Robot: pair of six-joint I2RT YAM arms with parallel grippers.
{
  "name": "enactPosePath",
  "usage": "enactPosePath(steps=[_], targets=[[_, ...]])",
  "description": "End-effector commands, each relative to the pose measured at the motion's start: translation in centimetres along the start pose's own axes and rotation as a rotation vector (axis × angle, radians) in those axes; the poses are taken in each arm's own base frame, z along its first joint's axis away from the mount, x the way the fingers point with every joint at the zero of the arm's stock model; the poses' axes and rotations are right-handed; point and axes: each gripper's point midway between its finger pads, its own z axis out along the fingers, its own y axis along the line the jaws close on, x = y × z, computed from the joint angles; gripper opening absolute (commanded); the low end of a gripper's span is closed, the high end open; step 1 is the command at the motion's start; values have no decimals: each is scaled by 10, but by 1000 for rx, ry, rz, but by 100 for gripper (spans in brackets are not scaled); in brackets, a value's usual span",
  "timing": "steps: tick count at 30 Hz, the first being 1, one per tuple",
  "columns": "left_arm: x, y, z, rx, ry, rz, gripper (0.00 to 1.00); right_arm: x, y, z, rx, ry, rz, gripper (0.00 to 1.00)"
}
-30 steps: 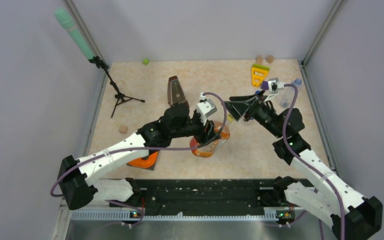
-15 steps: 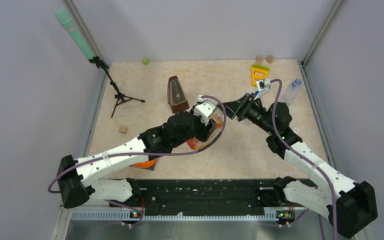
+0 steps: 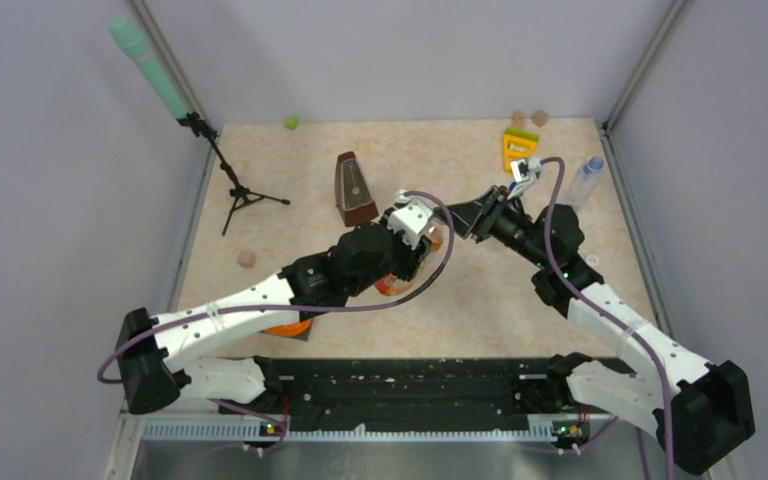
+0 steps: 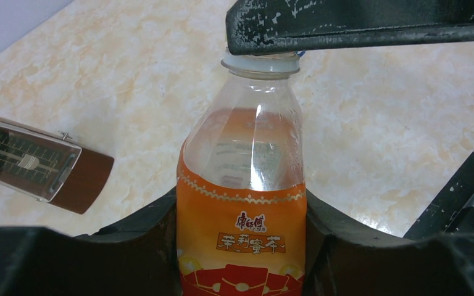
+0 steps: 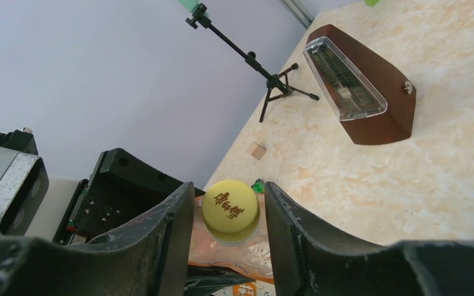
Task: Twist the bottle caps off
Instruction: Unscrew the bottle cap from the plastic bottle.
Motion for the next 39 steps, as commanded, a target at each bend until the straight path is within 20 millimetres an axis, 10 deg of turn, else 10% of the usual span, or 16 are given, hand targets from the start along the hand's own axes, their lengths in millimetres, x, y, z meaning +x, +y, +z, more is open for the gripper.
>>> enactPosePath(steps=[1, 10, 24, 39], targets=[[-32, 0, -4, -1, -83, -14, 0, -6, 12, 2, -41, -15, -14, 47], [-30, -13, -10, 84, -81, -10, 0, -8, 21, 0, -90, -21, -57, 0], [-65, -59, -121, 1086, -255, -94, 0, -34, 131, -69, -733, -74, -236, 0], [-50, -69, -124, 1285, -133, -108, 0, -23, 149, -88, -883, -24, -318, 0]])
